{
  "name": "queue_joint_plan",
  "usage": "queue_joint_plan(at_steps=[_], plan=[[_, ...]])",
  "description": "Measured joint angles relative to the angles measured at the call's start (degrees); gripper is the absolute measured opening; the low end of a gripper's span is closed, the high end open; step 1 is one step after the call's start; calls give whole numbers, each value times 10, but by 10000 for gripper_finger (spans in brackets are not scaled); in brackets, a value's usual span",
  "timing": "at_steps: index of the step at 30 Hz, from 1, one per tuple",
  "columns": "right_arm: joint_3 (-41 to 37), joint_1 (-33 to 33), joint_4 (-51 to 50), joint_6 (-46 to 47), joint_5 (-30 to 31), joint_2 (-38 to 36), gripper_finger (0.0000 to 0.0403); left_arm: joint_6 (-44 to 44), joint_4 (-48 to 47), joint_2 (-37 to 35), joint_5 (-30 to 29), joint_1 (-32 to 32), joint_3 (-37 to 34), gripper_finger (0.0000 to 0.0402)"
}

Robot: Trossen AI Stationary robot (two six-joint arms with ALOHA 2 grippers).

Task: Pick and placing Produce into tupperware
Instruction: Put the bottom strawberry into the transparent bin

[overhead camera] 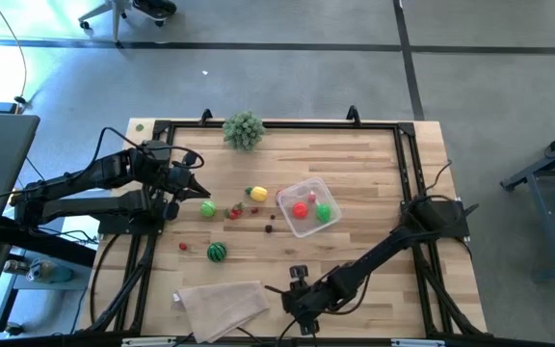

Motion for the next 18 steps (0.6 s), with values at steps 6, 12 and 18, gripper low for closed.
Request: queue_joint_plan(at_steps=[6,12,18], plan=[[0,0,-45,-28,84,-72,138,0,0,0,0,0,0,17],[0,-3,-110,-79,227,-183,138,0,0,0,0,0,0,17],[0,-19,-129,-145,344,-297,138,0,0,0,0,0,0,17]])
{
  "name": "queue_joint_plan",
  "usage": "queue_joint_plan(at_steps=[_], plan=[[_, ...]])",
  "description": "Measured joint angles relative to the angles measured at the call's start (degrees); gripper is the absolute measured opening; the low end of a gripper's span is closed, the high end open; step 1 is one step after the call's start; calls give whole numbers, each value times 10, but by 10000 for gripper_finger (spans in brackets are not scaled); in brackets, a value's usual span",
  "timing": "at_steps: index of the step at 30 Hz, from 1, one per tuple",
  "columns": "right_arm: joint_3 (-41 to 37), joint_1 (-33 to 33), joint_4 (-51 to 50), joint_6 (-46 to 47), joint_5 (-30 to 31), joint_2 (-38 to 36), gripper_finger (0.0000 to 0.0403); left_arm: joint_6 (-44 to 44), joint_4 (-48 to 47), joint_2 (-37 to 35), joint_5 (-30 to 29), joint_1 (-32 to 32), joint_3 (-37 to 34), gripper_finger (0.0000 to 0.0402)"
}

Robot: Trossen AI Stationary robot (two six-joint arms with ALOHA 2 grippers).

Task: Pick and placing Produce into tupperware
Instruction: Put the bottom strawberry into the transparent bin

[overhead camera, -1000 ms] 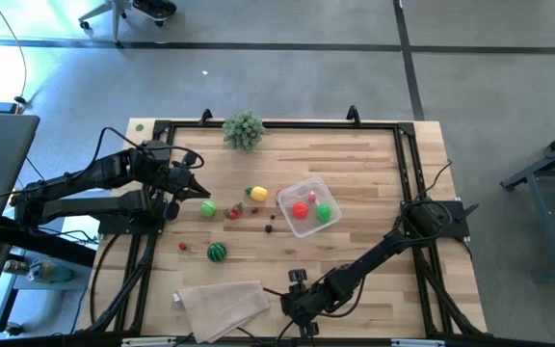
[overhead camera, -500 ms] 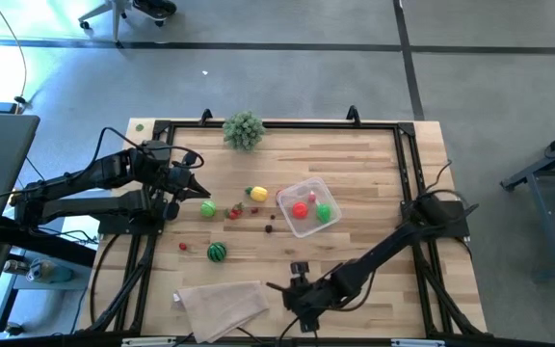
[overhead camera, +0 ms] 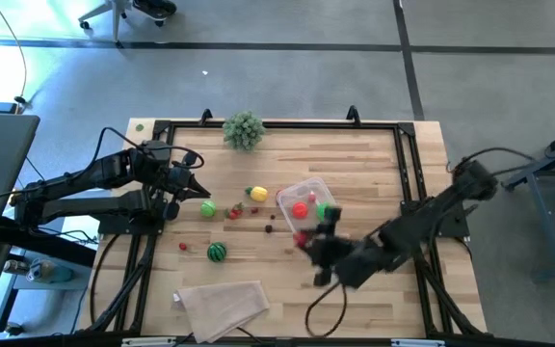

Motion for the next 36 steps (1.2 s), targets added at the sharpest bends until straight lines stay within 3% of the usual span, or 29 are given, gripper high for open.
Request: queue_joint_plan(at_steps=[4,8,12,16,23,36], plan=[[0,-49,-13,-4,-8,-56,138,0,0,0,0,0,0,17],[0,-132,-59,26,-85,-78,138,0,0,0,0,0,0,17],[0,-227,-159,93,-203,-60,138,0,0,0,0,0,0,17],[0,-283,-246,115,-249,-6,138,0,0,0,0,0,0,17],[0,-319,-226,85,-357,79,138,0,0,0,0,0,0,17],[0,-349,-253,79,-423,148,138,0,0,0,0,0,0,17]])
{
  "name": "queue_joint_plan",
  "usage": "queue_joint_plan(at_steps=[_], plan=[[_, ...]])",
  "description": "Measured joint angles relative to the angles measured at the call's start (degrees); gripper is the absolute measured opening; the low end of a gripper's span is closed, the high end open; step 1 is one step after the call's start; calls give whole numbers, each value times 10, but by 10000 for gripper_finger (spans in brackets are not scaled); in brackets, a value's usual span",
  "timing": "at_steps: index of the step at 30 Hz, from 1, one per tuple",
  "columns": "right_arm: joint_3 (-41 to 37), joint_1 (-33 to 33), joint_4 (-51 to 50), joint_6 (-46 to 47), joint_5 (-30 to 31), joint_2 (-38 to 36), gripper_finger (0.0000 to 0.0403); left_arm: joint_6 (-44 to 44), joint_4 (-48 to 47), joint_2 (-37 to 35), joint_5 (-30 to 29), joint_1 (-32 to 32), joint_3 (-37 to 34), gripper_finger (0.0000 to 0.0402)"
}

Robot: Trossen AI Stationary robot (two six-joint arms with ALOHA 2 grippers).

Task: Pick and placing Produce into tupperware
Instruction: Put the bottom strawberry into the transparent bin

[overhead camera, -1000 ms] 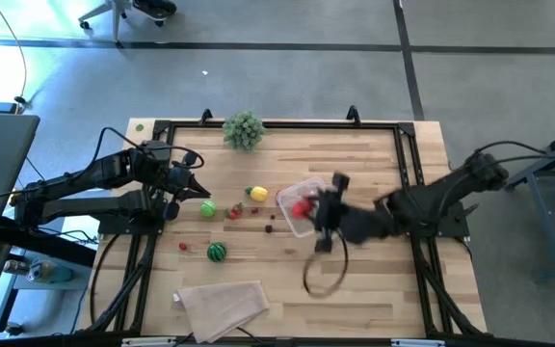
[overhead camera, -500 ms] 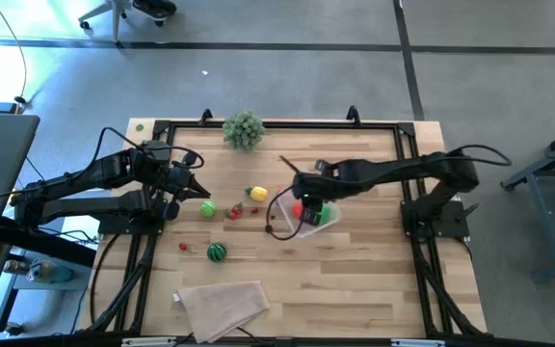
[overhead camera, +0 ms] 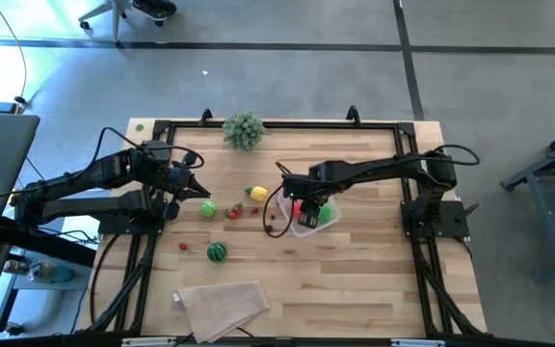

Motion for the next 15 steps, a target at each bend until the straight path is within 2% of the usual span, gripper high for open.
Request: queue_joint_plan(at_steps=[15], plan=[[0,-6,-8,-24,-9,58,138,0,0,0,0,0,0,17]])
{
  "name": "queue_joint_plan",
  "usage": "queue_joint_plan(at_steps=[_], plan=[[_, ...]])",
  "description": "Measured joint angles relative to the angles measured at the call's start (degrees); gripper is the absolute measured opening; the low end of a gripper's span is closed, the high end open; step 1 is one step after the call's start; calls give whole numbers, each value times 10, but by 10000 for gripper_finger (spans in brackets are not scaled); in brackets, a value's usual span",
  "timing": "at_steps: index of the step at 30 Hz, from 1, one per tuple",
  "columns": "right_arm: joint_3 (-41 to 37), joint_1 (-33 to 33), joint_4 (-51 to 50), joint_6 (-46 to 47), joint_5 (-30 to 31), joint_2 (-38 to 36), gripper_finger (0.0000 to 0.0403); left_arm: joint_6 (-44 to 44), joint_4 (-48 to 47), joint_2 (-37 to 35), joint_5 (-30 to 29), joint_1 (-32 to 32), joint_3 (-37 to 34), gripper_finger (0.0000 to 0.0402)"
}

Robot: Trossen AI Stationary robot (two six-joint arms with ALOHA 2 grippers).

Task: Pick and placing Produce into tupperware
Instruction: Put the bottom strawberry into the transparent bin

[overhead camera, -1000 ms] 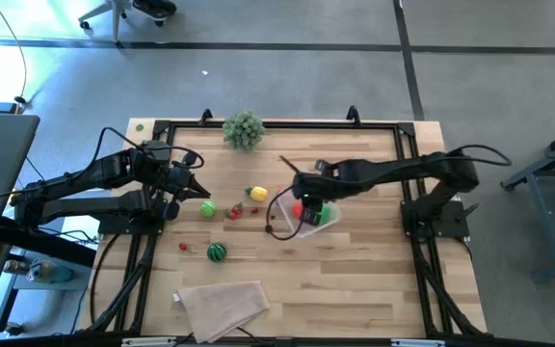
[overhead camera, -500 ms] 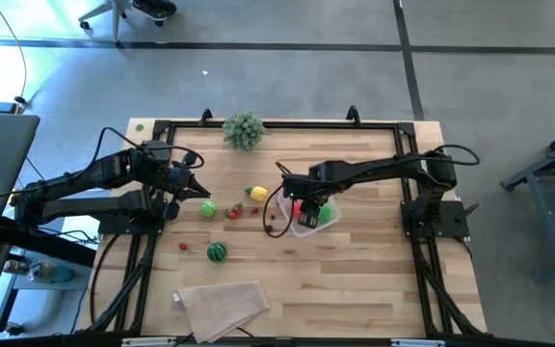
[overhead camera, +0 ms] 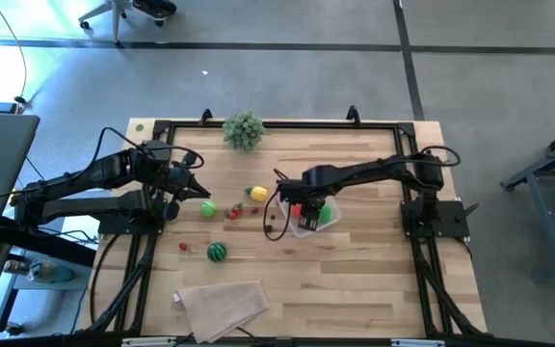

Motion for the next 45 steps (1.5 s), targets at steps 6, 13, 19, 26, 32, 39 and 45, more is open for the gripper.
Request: queue_joint_plan(at_steps=[6,13,19,26,32,39,45], plan=[[0,-6,0,2,-16,0,138,0,0,0,0,0,0,17],[0,-5,2,10,-30,2,138,0,0,0,0,0,0,17],[0,-5,2,8,-33,2,138,0,0,0,0,0,0,17],[0,-4,2,6,-40,2,138,0,0,0,0,0,0,17],[0,-1,-2,7,-32,2,138,0,0,0,0,0,0,17],[0,0,4,10,-32,10,138,0,0,0,0,0,0,17],[0,5,0,11,-19,11,138,0,0,0,0,0,0,17]])
